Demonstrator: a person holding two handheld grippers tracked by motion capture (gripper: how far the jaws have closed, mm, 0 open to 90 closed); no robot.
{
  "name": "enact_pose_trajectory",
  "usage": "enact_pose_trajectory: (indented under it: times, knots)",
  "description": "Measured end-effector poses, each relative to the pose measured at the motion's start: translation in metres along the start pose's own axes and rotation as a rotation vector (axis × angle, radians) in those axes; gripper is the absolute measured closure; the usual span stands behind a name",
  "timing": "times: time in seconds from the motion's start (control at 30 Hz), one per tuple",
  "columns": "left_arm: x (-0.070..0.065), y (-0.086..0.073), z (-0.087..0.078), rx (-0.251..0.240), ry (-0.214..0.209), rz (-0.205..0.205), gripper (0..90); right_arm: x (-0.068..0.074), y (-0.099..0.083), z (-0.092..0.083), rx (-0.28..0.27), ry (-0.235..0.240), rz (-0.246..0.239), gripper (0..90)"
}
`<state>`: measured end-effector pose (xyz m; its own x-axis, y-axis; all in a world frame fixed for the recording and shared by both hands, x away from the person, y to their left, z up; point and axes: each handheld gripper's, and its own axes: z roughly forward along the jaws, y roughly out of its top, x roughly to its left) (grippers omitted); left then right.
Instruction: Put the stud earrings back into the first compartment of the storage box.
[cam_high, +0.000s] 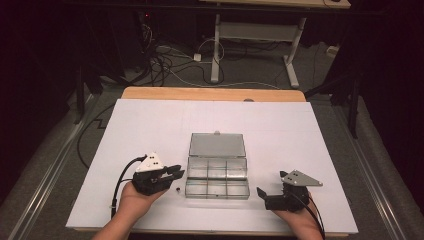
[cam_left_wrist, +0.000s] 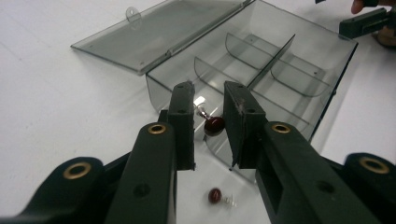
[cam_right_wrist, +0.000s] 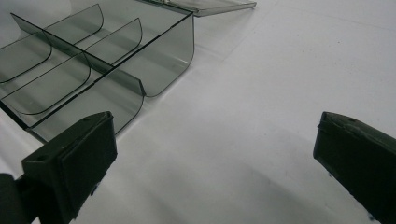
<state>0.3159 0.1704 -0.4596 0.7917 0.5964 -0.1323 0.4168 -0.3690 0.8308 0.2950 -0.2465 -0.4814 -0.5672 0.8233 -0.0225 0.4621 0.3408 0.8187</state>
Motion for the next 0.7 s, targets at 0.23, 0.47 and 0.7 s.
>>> enact_pose_trajectory:
  times: [0.23,0.47,0.7]
  knots:
    - [-0.001,0.013,0.012,-0.002,-0.011,0.007,72.1,0.000,0.000,0.000,-0.002,0.001,-0.001,0.2]
    - [0.000,0.021,0.026,0.008,-0.023,0.012,72.2,0.000,0.000,0.000,-0.001,0.002,0.000,0.2]
    - [0.000,0.026,0.038,0.018,-0.032,0.008,72.2,0.000,0.000,0.000,-0.002,0.004,-0.003,0.2]
